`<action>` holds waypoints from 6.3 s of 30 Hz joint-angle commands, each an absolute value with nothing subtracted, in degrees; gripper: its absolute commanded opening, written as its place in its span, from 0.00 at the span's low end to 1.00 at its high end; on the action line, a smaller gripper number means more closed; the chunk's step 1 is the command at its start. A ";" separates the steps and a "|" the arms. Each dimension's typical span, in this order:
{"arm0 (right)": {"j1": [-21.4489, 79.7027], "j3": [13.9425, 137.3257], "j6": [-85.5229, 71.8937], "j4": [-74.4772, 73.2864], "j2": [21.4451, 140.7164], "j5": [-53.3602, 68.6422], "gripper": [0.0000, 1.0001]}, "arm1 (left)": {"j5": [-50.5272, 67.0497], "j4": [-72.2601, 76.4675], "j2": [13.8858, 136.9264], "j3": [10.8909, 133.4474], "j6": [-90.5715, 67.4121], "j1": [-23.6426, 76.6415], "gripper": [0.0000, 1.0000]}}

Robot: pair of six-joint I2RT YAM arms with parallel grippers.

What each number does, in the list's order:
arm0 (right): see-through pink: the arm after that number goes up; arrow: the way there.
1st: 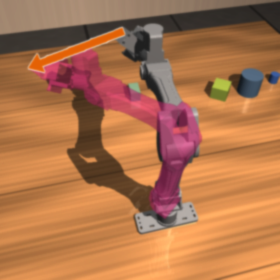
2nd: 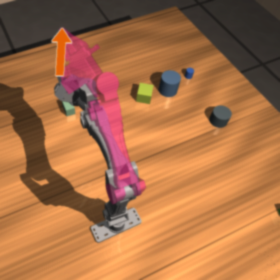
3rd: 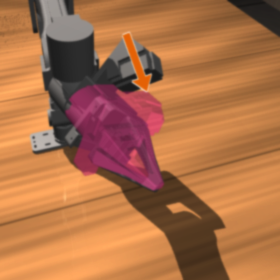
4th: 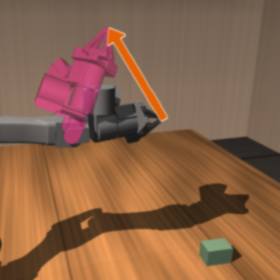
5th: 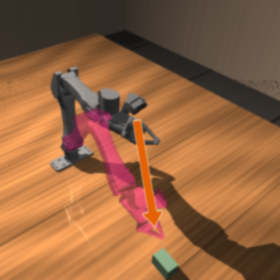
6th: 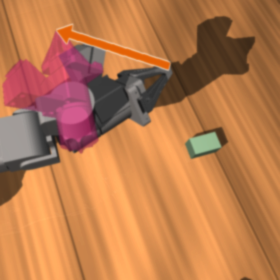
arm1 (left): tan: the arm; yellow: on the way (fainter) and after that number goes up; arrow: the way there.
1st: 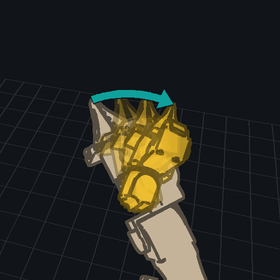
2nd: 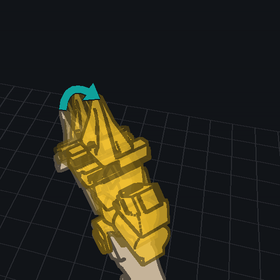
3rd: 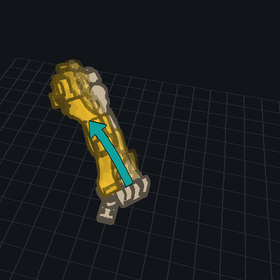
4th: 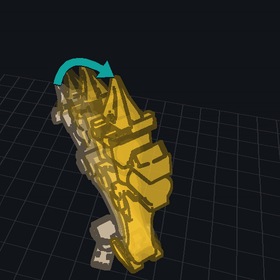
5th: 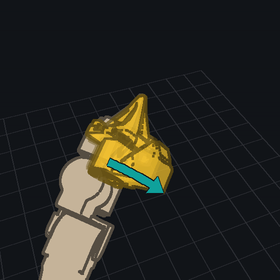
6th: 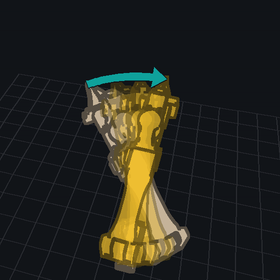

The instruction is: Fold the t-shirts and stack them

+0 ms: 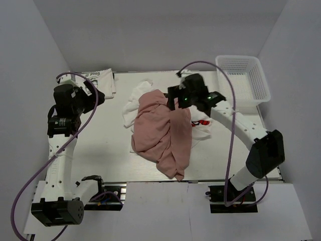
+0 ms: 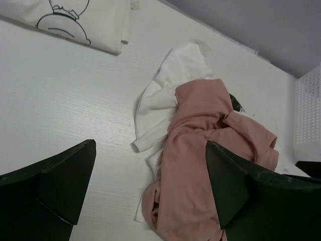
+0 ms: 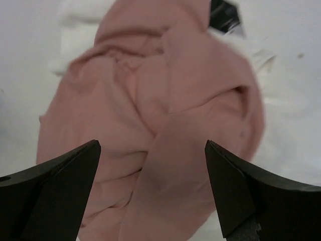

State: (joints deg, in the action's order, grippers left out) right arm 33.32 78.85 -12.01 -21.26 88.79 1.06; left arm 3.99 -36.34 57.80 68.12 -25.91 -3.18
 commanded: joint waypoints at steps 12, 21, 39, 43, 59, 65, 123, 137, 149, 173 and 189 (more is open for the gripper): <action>43.42 77.23 -7.73 -21.96 107.13 -19.23 0.48 | 9.93 -38.85 54.85 65.21 -27.25 -2.55 1.00; 42.98 76.19 -3.78 -7.48 85.80 -19.25 0.00 | 9.58 -35.51 50.90 59.16 -26.37 -2.55 1.00; 22.19 122.30 7.10 -13.80 97.46 -42.35 0.00 | 6.95 -36.29 52.73 55.90 -23.47 -2.81 1.00; 13.55 125.51 8.00 -12.57 102.30 -39.66 0.00 | 6.33 -36.30 52.73 55.90 -23.47 -2.81 1.00; -2.11 122.19 9.58 -19.04 120.42 -12.81 0.90 | 11.96 -34.10 47.82 54.05 -29.79 -2.37 1.00; 8.75 103.65 7.74 -20.22 96.46 3.77 0.90 | 14.06 -34.10 45.18 49.57 -30.94 -2.37 1.00; 20.23 130.50 35.59 23.11 100.08 -47.38 0.00 | 13.70 -35.69 48.16 43.68 -30.15 -2.37 1.00; 3.96 121.13 20.14 15.49 113.46 -46.66 0.00 | 11.07 -36.91 51.67 44.21 -30.15 -2.37 1.00; -0.19 105.69 -12.39 -22.39 107.10 -6.46 0.90 | 18.79 -27.98 64.65 44.30 -32.16 -0.28 1.00; 23.90 103.79 -13.09 -23.21 121.44 -7.47 0.90 | -4.30 -31.38 106.61 67.41 -34.01 23.73 0.86; 27.51 112.59 -16.26 -23.29 129.93 -15.99 0.00 | -11.69 -31.90 101.53 70.75 -35.16 26.10 0.00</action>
State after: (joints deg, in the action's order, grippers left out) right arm 27.81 110.30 -16.05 -23.92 134.28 -13.45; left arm -8.19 -30.63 107.39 70.65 -34.96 25.82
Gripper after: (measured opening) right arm 0.035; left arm 0.022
